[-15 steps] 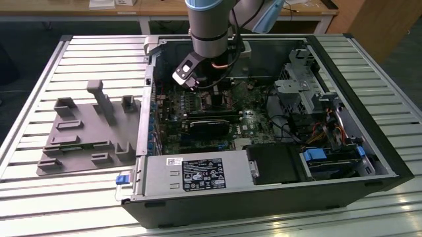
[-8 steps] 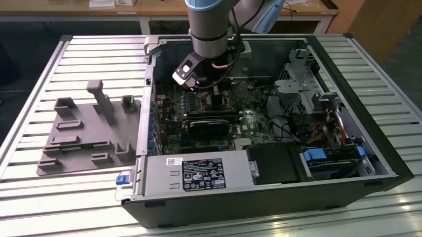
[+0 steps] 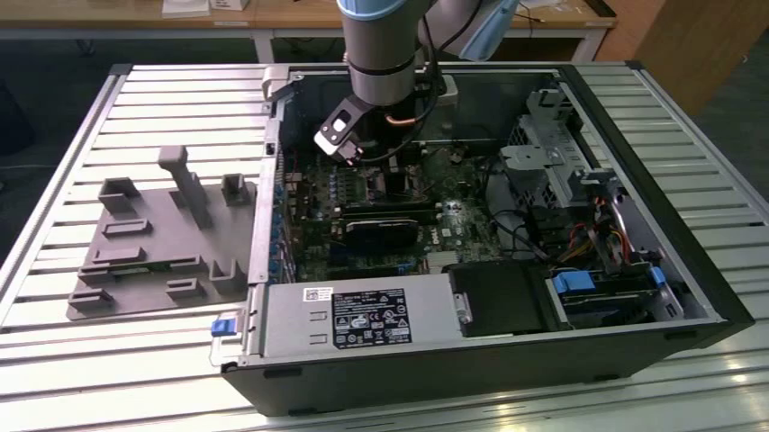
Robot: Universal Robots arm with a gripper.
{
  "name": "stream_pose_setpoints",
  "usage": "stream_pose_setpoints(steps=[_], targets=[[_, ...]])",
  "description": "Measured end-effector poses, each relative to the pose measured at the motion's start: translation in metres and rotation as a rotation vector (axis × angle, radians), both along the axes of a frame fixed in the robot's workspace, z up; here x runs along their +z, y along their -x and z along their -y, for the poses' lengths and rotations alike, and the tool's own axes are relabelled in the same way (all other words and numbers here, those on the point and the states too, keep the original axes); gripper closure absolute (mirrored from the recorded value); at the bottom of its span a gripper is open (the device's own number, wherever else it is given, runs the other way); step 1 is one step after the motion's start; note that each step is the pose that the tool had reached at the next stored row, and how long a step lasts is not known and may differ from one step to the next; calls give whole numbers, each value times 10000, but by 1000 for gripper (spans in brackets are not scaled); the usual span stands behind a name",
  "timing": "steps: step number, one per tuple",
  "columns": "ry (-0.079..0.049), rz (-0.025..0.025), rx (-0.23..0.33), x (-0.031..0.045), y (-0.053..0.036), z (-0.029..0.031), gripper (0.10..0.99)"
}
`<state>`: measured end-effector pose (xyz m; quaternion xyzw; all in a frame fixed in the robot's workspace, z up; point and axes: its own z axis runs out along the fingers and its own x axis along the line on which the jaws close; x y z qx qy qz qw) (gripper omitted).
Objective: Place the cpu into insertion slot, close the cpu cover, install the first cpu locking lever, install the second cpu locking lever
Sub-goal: 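Place the cpu into insertion slot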
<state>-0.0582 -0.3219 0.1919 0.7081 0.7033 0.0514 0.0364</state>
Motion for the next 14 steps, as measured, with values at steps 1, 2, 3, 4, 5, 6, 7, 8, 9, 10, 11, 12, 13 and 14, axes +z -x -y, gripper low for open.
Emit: stream_pose_setpoints(steps=[1, 2, 3, 4, 5, 6, 7, 8, 9, 10, 11, 12, 13, 14], targets=[[0, 0, 0, 0, 0, 0, 475], [0, 0, 0, 0, 0, 0, 475], [0, 0, 0, 0, 0, 0, 475], [0, 0, 0, 0, 0, 0, 475], [0, 0, 0, 0, 0, 0, 475], [0, 0, 0, 2, 0, 0, 475], [0, 0, 0, 6, 0, 0, 475], [1, 0, 0, 12, 0, 0, 475], [-1, 1, 0, 13, 0, 0, 475], [-2, 1, -1, 13, -1, 0, 475], [-2, 2, -1, 13, -3, 0, 475], [-1, 1, -2, 13, -3, 0, 475], [1, -1, -2, 15, -3, 0, 475], [3, -2, -2, 20, -3, 0, 475]])
